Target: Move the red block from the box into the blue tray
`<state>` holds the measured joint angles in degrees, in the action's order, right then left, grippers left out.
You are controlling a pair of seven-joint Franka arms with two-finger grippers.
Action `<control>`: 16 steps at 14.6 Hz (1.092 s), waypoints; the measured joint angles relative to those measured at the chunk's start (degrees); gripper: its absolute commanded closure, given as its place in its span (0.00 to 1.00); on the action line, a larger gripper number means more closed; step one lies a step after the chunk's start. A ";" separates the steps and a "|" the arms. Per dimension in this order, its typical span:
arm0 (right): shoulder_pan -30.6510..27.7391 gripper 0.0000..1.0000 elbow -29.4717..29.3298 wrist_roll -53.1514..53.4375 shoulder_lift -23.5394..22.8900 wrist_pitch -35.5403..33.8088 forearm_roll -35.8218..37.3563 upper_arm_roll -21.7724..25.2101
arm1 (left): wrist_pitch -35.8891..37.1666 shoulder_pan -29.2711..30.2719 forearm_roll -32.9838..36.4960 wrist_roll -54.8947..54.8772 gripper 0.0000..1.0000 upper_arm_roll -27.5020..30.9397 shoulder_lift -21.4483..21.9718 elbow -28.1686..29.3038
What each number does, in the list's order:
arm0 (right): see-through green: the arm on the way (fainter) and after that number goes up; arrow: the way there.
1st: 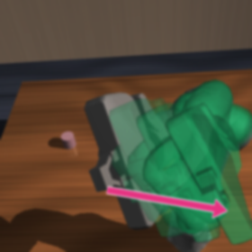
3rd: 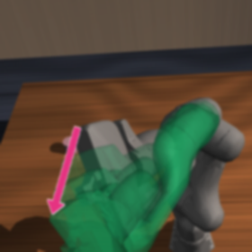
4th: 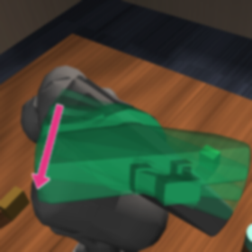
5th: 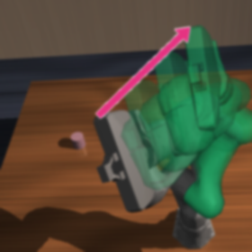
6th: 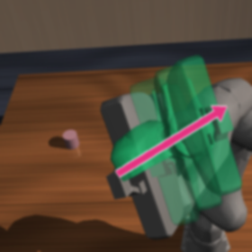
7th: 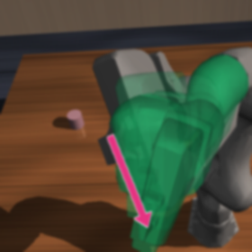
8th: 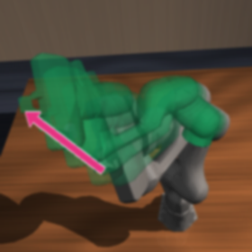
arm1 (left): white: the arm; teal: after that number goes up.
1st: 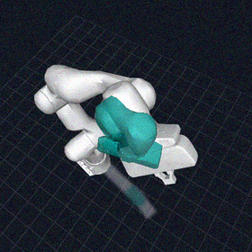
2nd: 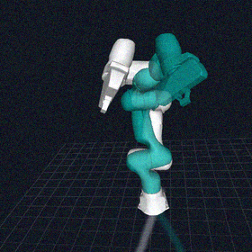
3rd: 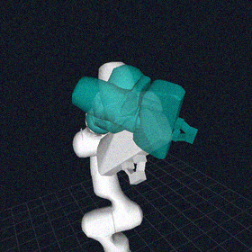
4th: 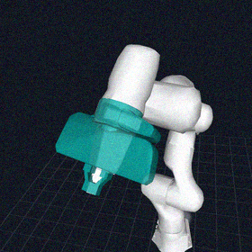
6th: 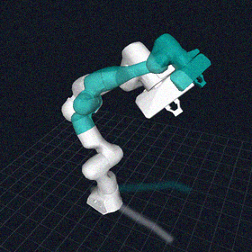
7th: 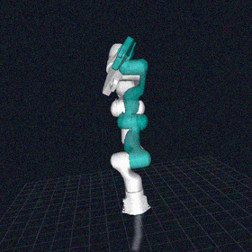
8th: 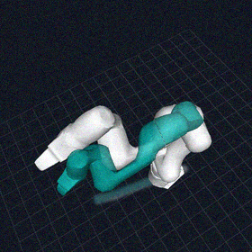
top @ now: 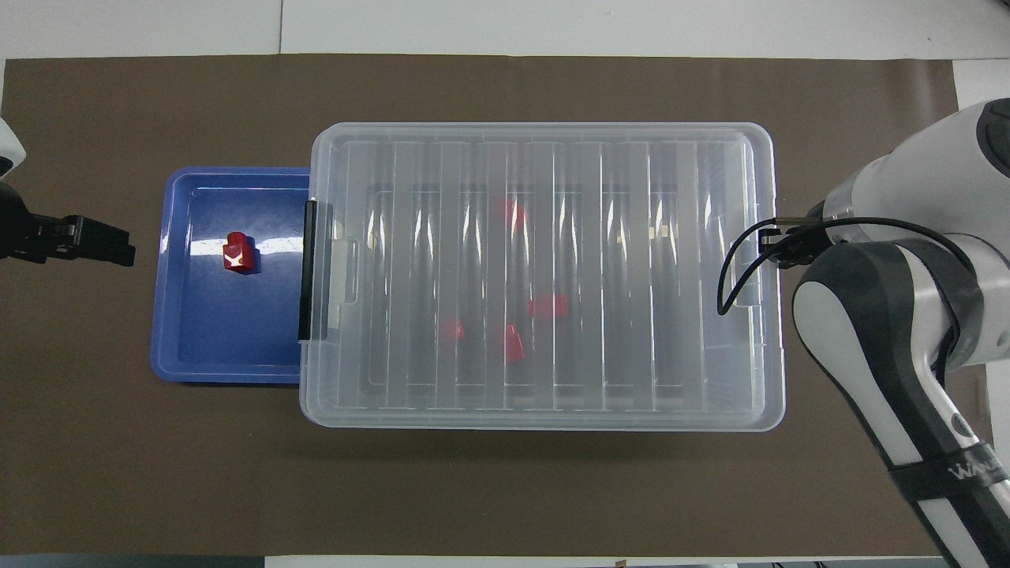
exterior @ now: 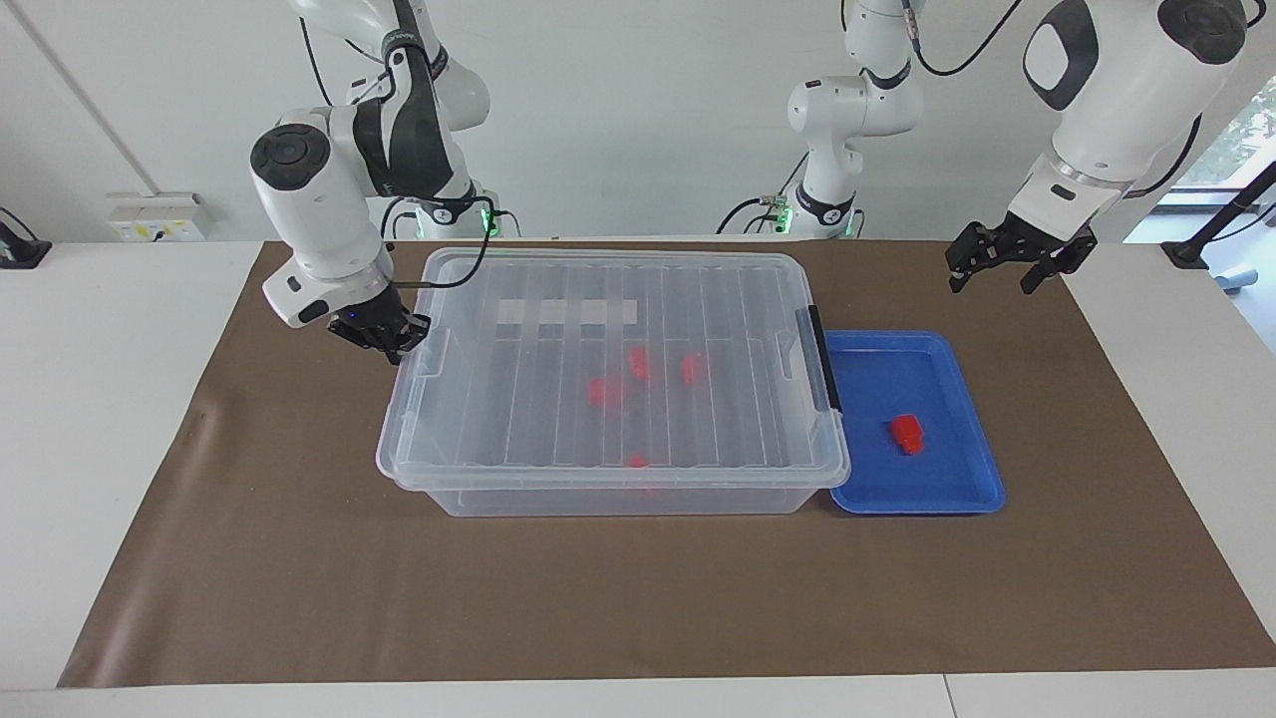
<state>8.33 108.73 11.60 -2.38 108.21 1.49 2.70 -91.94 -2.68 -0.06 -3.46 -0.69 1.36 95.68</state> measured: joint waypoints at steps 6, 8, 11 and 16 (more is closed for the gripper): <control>-3.88 1.00 -11.18 -3.86 0.70 -12.92 -0.25 0.43 | 0.00 0.00 0.00 0.00 0.00 0.00 0.00 0.00; -5.36 0.95 -15.16 -5.03 1.26 -18.15 -0.48 0.63 | 0.00 0.00 0.00 0.00 0.00 0.00 0.00 0.00; -5.47 0.00 -17.03 -5.12 2.74 -23.34 -0.56 0.58 | 0.00 0.00 0.01 0.00 0.00 0.00 0.00 0.00; -6.12 0.00 -17.04 -5.14 3.40 -23.86 -0.57 0.83 | 0.00 0.00 0.01 0.00 0.00 0.00 0.00 0.00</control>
<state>2.21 91.69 6.47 1.01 84.34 0.92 3.53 -91.94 -2.68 -0.06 -3.46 -0.69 1.36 95.68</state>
